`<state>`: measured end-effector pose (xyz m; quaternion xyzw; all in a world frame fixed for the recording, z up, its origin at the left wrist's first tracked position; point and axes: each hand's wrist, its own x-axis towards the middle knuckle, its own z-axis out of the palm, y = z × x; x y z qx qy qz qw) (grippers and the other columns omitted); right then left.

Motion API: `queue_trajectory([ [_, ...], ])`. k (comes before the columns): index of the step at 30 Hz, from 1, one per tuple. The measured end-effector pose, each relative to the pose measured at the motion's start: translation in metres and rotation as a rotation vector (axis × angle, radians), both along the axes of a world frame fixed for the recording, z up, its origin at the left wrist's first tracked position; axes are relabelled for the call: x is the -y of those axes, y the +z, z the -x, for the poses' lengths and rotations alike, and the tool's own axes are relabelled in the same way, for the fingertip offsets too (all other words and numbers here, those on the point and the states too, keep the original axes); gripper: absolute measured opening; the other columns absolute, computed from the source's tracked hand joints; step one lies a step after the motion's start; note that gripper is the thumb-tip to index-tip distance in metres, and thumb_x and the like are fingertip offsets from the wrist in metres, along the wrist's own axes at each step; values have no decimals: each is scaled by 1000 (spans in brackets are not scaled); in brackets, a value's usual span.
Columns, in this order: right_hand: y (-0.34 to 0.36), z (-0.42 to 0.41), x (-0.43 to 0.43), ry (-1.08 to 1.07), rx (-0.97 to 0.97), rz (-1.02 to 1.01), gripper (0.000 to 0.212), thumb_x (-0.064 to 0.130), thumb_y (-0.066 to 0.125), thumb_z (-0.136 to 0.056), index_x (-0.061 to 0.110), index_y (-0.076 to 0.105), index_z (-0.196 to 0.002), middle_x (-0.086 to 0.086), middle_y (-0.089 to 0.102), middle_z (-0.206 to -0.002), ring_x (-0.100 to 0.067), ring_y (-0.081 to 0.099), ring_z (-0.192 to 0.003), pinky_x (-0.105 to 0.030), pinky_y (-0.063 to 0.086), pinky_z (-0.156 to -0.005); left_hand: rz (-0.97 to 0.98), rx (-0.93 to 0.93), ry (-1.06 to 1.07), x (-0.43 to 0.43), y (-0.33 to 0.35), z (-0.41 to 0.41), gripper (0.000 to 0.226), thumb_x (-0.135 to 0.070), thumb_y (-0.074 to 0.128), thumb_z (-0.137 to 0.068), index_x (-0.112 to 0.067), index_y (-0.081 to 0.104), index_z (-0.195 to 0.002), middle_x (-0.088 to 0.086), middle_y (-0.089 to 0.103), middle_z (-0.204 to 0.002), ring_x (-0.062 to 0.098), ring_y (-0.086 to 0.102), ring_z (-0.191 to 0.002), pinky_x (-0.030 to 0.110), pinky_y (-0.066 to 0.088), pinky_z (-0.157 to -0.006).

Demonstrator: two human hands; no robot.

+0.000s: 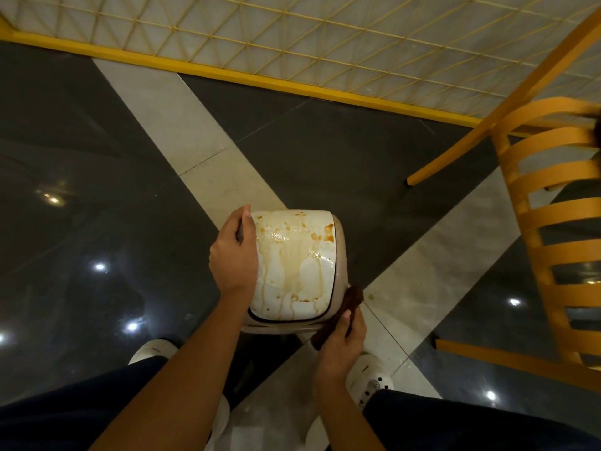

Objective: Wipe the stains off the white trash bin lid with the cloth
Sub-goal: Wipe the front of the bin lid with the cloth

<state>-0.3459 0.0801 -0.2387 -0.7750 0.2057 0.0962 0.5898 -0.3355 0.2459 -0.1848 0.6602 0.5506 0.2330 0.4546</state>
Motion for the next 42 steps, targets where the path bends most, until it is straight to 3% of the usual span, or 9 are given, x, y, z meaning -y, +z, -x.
queue_trajectory([
  [2, -1, -25, 5, 138, -25, 34, 32, 14, 40, -98, 9, 51, -128, -5, 54, -124, -15, 48, -115, -29, 38, -99, -1, -2, 1, -1, 0, 0, 32, -42, 40, -95, -30, 60, -117, -7, 64, -112, 3, 51, -97, 24, 41, -82],
  [5, -2, -63, 7, 318, -129, 32, 35, 20, 39, -99, 12, 49, -131, -8, 54, -127, -23, 49, -119, -42, 41, -103, -5, -2, 2, -1, 0, 0, 31, -41, 41, -95, -30, 60, -117, -8, 64, -111, 2, 50, -97, 24, 42, -83],
  [10, 3, -39, 7, 304, 2, 66, 34, 17, 39, -99, 12, 48, -131, -3, 52, -127, -17, 46, -120, -34, 37, -103, -7, 5, 4, 0, 1, 0, 32, -42, 41, -95, -30, 60, -117, -17, 58, -102, 1, 49, -95, 24, 41, -82],
  [13, 4, -19, 13, 233, -54, 27, 33, 19, 39, -99, 15, 46, -131, 0, 52, -125, -15, 46, -119, -29, 35, -100, 1, 6, 3, 0, 2, 0, 32, -41, 41, -95, -29, 60, -118, -17, 56, -99, 2, 50, -94, 24, 41, -82],
  [17, 3, -54, 8, 394, -36, 36, 34, 18, 40, -99, 15, 48, -132, -4, 52, -129, -17, 48, -119, -38, 39, -104, -16, 9, 1, -1, 2, 0, 31, -40, 41, -95, -29, 61, -116, -11, 62, -100, 4, 53, -92, 26, 44, -80],
  [21, -5, -118, -19, 532, -157, 40, 39, 22, 41, -99, 19, 44, -137, -7, 50, -135, -23, 48, -123, -47, 39, -105, -18, 6, 4, 0, 2, -1, 31, -40, 41, -95, -29, 61, -116, -8, 64, -104, 4, 53, -92, 25, 43, -81],
  [26, -2, -163, -57, 669, -154, 11, 37, 19, 43, -98, 17, 47, -135, -8, 53, -133, -23, 51, -120, -45, 41, -104, 9, 14, 28, -4, 1, -1, 32, -41, 41, -95, -29, 60, -117, -4, 65, -109, 11, 57, -100, 30, 47, -86],
  [34, 8, -120, -19, 574, -108, 17, 37, 18, 47, -97, 14, 49, -133, -6, 53, -132, -19, 50, -119, -41, 40, -104, 0, 9, 36, 1, 2, 0, 30, -37, 42, -95, -28, 61, -116, -5, 65, -109, 3, 51, -93, 24, 41, -79],
  [42, 20, -165, -64, 651, -185, 1, 37, 16, 43, -98, 12, 47, -135, -10, 53, -131, -23, 51, -119, -42, 40, -105, -26, -15, 18, 0, 2, -1, 29, -37, 42, -95, -28, 62, -114, -6, 65, -108, 4, 52, -93, 24, 41, -80],
])
